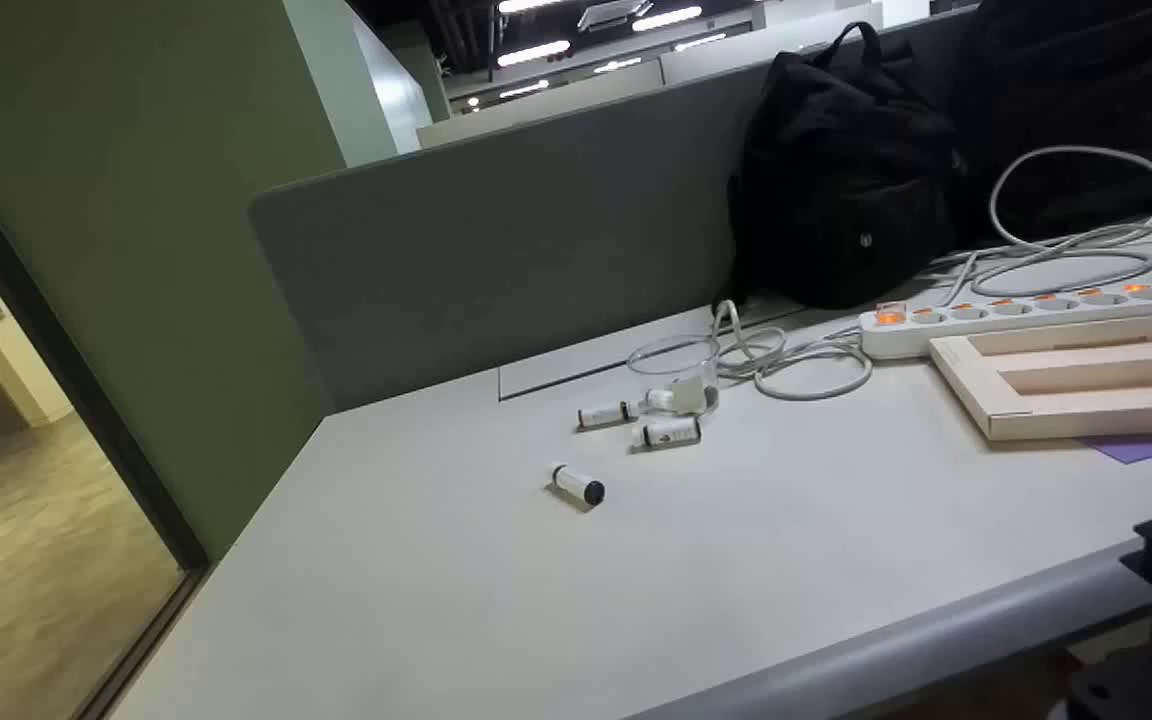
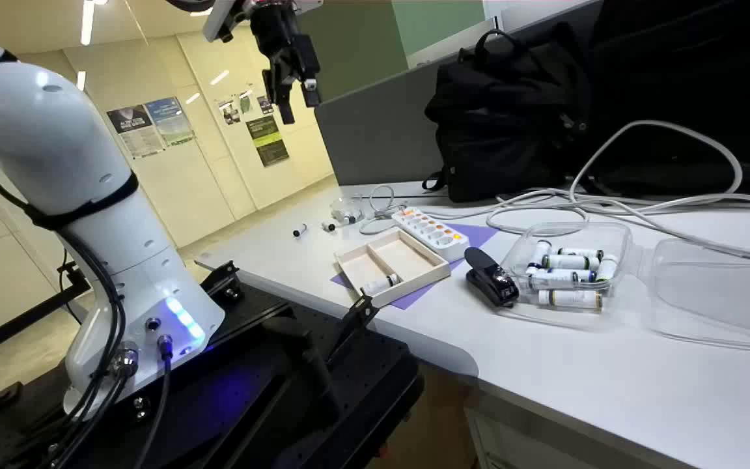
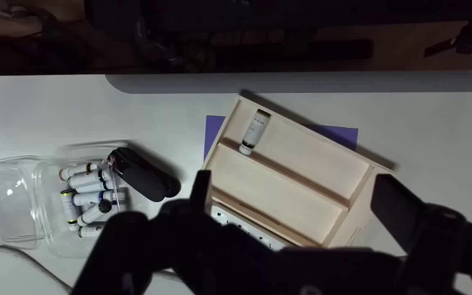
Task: Turn off the switch in the far right of the adapter
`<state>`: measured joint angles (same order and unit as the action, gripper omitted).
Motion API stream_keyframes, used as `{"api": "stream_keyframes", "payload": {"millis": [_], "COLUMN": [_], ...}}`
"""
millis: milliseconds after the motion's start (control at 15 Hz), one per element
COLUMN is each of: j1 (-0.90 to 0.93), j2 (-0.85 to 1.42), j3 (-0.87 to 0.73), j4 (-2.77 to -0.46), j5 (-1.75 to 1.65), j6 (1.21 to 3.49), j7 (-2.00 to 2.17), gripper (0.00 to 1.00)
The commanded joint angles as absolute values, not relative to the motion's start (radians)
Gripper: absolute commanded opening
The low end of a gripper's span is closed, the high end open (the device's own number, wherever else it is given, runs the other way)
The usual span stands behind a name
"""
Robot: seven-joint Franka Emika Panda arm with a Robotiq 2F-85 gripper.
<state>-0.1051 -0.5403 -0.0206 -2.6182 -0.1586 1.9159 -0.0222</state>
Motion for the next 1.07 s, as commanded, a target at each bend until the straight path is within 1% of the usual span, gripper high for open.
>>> {"api": "stream_keyframes", "payload": {"millis": [0,467,667,1000], "j1": [-0.093,-0.093,-0.105,-0.113], "j2": [-0.54,-0.54,-0.457,-0.245], "j3": [-0.031,-0.031,-0.072,-0.174], "j4": [-2.617,-2.617,-2.566,-2.472], "j5": [-0.164,-0.164,-0.092,0.037], "j6": [1.914,1.914,2.049,2.393], "j7": [-0.017,-0.017,0.009,-0.068], "gripper": [1.0,1.0,1.0,1.0]}}
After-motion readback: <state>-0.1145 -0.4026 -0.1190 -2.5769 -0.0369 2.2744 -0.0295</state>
